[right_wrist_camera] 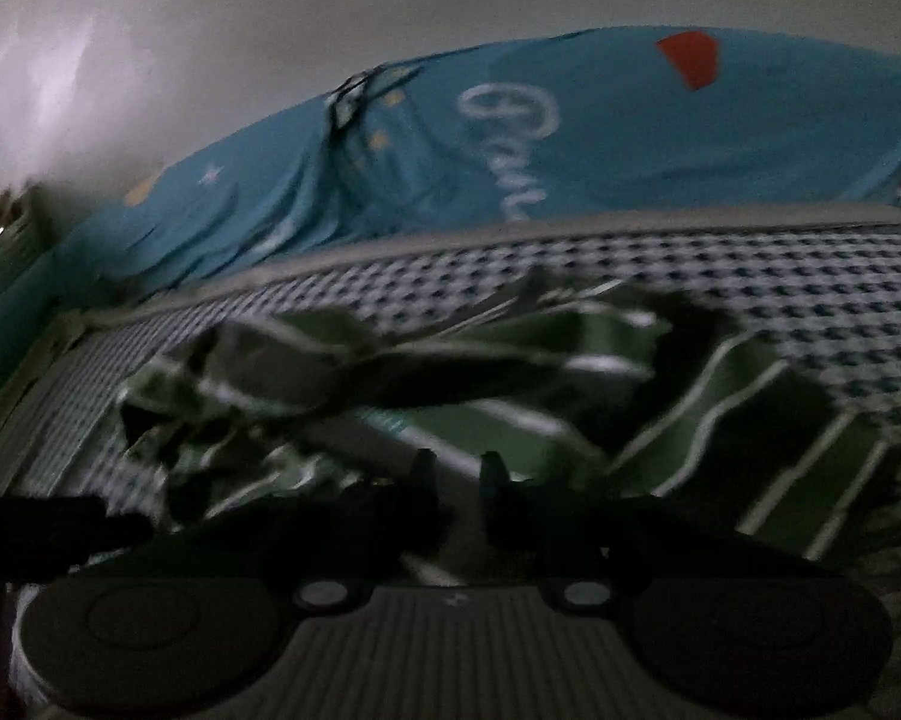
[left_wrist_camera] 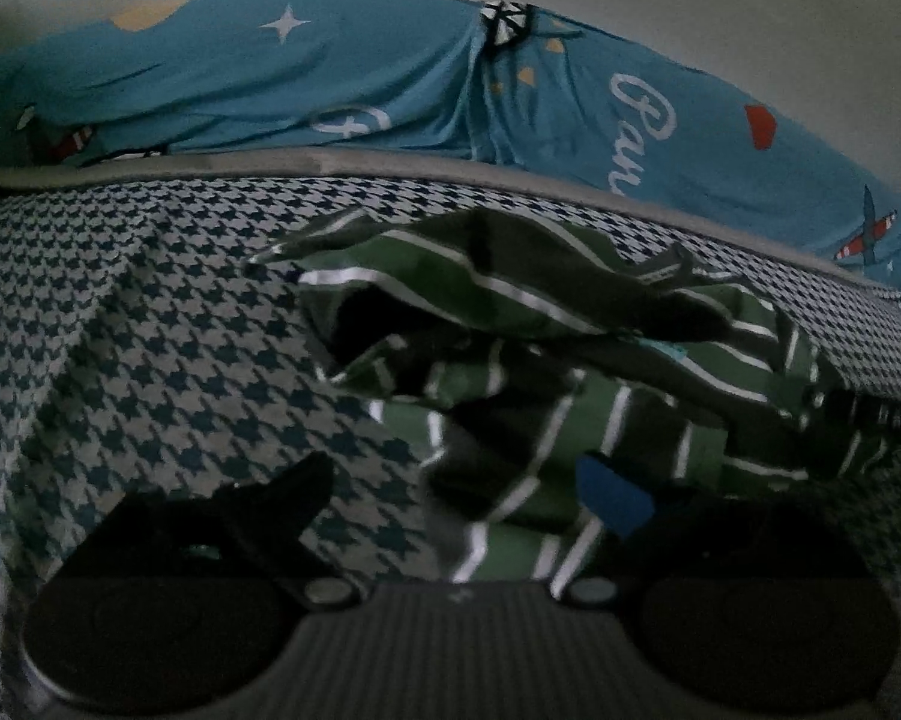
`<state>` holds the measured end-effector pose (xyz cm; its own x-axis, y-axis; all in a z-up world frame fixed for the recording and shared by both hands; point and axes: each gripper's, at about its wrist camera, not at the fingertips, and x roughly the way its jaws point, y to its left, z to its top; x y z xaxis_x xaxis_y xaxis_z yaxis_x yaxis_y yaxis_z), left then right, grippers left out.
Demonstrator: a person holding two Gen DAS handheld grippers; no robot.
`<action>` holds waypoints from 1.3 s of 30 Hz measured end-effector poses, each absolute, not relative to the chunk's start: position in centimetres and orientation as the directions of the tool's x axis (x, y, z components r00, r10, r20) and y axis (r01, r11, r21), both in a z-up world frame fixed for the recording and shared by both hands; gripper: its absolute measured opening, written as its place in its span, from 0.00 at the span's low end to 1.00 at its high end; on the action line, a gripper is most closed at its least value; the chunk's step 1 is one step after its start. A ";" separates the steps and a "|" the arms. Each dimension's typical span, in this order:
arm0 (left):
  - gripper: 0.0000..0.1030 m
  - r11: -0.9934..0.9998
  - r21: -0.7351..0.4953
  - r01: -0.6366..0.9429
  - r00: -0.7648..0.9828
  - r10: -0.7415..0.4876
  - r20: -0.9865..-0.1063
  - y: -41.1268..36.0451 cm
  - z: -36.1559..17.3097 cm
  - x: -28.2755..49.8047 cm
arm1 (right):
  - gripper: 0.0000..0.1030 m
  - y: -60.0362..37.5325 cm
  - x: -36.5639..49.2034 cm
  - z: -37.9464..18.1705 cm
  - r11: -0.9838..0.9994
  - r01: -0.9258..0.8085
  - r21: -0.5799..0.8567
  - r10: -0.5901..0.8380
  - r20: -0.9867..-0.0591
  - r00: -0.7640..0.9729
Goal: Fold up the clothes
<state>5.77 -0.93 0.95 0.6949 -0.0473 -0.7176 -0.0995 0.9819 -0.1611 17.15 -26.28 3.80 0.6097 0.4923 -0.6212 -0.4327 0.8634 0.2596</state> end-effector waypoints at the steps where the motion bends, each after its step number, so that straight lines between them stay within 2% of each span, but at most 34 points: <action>1: 0.89 0.981 -0.161 -0.106 0.695 -0.043 -0.718 -0.7 1.0 5.8 | 0.25 -25.9 17.0 3.6 0.858 -0.446 0.256 0.499 -0.624 0.601; 11: 0.96 0.974 -0.168 -0.151 0.685 -0.019 -0.728 0.8 0.6 6.1 | 0.34 -23.4 16.9 2.1 0.834 -0.507 0.217 0.511 -0.651 0.562; 19: 0.96 0.968 -0.186 -0.168 0.672 -0.025 -0.740 1.4 0.3 6.4 | 0.36 -21.6 16.6 1.0 0.829 -0.537 0.156 0.492 -0.659 0.569; 21: 0.96 0.967 -0.189 -0.172 0.672 -0.025 -0.740 1.6 0.3 6.5 | 0.31 -21.4 16.6 0.8 0.828 -0.539 0.151 0.492 -0.656 0.572; 22: 0.96 0.966 -0.190 -0.174 0.672 -0.025 -0.741 1.6 0.3 6.5 | 0.19 -21.3 16.6 0.8 0.828 -0.540 0.150 0.492 -0.655 0.574; 23: 0.96 0.966 -0.190 -0.177 0.671 -0.023 -0.741 1.7 0.3 6.5 | 0.12 -21.3 16.7 0.8 0.828 -0.540 0.150 0.492 -0.655 0.574; 29: 0.96 0.961 -0.187 -0.204 0.680 0.001 -0.733 2.7 0.9 6.4 | 0.10 -21.1 15.9 2.2 0.823 -0.542 0.173 0.516 -0.628 0.583; 39: 0.97 0.945 -0.186 -0.269 0.712 0.064 -0.700 5.3 3.0 4.9 | 0.09 -18.2 10.4 5.5 0.734 -0.628 0.258 0.652 -0.530 0.543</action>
<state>4.90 5.30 2.97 0.7116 0.0645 -0.6996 -0.2686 0.9451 -0.1861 10.38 -18.17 5.49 0.5432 0.6515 -0.5295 -0.6285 0.7337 0.2581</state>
